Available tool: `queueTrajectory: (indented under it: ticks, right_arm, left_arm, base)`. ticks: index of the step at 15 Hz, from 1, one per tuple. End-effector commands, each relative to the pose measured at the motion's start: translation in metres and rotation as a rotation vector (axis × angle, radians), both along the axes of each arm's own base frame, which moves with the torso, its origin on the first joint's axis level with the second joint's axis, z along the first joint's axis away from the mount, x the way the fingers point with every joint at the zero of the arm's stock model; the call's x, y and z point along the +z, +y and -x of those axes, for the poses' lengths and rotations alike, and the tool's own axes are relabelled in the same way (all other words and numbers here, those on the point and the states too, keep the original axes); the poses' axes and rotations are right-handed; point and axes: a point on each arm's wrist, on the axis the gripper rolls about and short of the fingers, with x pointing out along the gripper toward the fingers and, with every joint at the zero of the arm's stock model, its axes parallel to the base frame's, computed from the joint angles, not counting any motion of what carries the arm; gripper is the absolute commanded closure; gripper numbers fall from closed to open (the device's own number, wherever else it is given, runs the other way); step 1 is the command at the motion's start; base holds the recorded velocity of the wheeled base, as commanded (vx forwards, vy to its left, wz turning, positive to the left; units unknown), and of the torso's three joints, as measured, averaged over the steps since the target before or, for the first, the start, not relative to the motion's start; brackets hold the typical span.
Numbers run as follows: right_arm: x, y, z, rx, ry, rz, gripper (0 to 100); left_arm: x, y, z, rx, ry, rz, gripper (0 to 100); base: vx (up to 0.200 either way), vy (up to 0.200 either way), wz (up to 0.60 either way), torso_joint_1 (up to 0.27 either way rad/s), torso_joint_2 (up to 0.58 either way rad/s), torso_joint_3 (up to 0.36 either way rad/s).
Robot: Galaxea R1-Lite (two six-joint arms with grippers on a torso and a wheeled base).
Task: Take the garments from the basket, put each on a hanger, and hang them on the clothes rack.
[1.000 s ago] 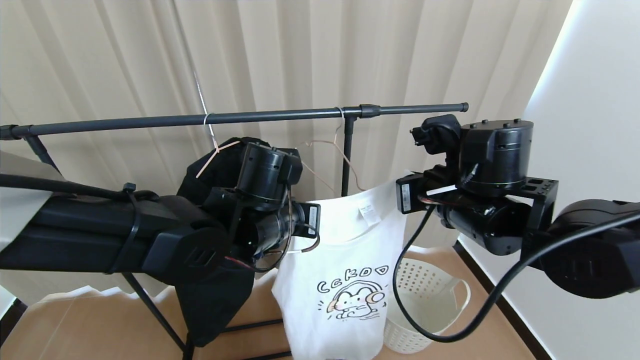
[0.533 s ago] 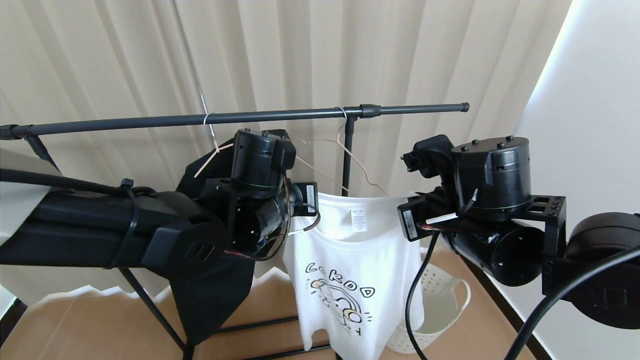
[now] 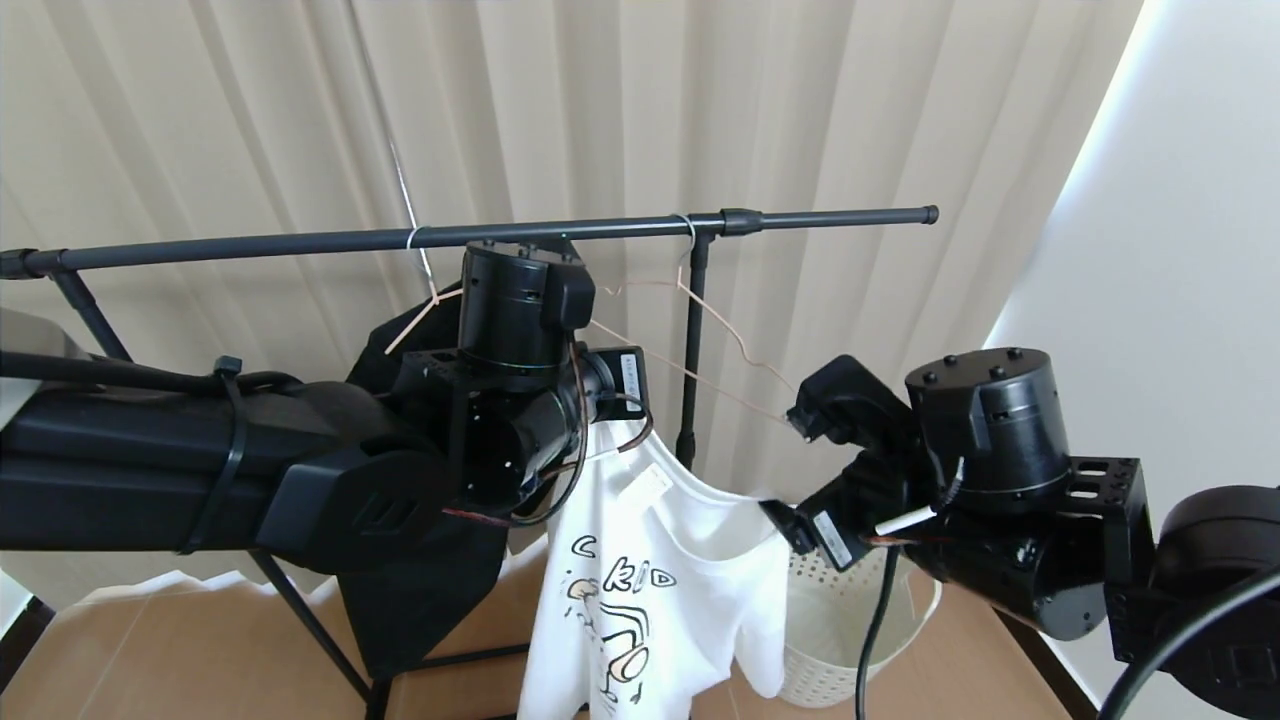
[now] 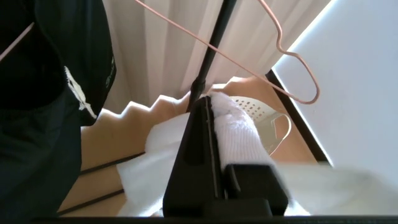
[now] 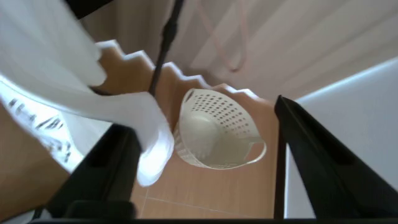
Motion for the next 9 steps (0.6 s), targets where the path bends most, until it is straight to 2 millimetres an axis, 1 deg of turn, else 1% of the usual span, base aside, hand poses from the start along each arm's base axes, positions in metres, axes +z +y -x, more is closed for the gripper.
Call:
queueTrajectory:
  ticks: [1, 2, 3, 6, 7, 8, 9]
  right_arm:
    - [-0.008, -0.007, 0.009, 0.048, 0.033, 0.024, 0]
    - [-0.013, -0.011, 0.018, 0.174, 0.08, 0.019, 0]
    - [-0.014, -0.013, 0.022, 0.248, 0.101, 0.007, 0]
    - [-0.016, -0.014, 0.025, 0.359, 0.143, -0.053, 0]
    - [-0.016, -0.014, 0.024, 0.364, 0.145, -0.06, 0]
    - [-0.017, -0.01, 0.02, 0.405, 0.116, -0.12, 0]
    - [-0.018, -0.007, 0.017, 0.4, 0.105, -0.141, 0]
  left_arm:
    - [0.002, 0.0, 0.002, -0.002, -0.005, 0.004, 100]
    - [0.005, 0.0, 0.005, -0.008, -0.011, 0.012, 100]
    - [0.007, -0.001, 0.008, -0.014, -0.015, 0.015, 100]
    - [0.007, -0.003, 0.012, -0.016, -0.016, 0.011, 100]
    - [0.007, -0.003, 0.012, -0.013, -0.015, 0.01, 100]
    - [0.005, -0.006, 0.015, -0.017, -0.012, 0.001, 100]
    - [0.004, -0.007, 0.017, -0.022, -0.009, -0.001, 100]
  base:
    - [0.0, 0.0, 0.0, 0.0, 0.0, 0.0]
    - [0.0, 0.0, 0.0, 0.0, 0.0, 0.0]
    - [0.0, 0.0, 0.0, 0.0, 0.0, 0.0]
    - [0.0, 0.0, 0.0, 0.0, 0.0, 0.0]
    - [0.0, 0.0, 0.0, 0.0, 0.0, 0.0]
    - [0.0, 0.0, 0.0, 0.0, 0.0, 0.0]
    - [0.0, 0.0, 0.0, 0.0, 0.0, 0.0]
